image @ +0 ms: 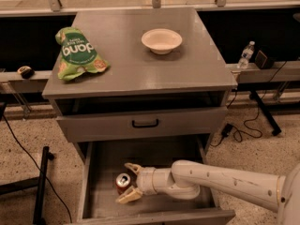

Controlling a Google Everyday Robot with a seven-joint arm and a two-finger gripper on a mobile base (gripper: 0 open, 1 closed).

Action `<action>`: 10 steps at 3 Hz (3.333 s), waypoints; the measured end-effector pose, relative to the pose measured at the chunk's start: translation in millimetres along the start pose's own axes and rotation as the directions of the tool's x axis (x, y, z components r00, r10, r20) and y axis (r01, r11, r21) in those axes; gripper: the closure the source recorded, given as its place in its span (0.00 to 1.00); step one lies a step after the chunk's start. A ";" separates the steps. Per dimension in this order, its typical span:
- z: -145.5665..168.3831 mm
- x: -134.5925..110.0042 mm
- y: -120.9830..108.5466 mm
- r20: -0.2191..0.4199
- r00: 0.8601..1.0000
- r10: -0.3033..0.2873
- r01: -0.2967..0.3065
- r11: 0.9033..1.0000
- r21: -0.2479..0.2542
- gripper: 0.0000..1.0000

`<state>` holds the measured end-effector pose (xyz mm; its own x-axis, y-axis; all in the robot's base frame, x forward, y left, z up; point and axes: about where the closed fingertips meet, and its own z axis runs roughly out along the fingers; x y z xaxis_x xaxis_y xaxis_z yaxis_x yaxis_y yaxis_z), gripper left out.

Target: Pick coke can from middle drawer and place on counter

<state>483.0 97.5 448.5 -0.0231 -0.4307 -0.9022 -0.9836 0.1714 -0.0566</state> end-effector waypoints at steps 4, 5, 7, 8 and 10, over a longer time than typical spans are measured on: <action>-58.5 -46.3 -6.6 0.092 0.996 -0.013 0.023 0.994 -0.104 1.00; -138.1 -85.9 -25.7 0.099 0.992 -0.075 0.082 0.994 -0.073 1.00; -141.6 -94.0 -19.2 0.110 0.990 -0.085 0.096 0.991 -0.097 1.00; -164.6 -127.8 -27.7 0.124 0.987 -0.103 0.112 0.992 -0.062 1.00; -269.8 -254.0 -59.1 0.147 0.976 -0.162 0.167 0.986 -0.024 1.00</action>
Offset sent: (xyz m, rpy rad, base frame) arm 0.0052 0.0230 -0.0178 0.2665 0.0646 -0.0302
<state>498.6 -42.3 796.4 0.1631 -0.3178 -0.9340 -0.9776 0.0756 -0.1964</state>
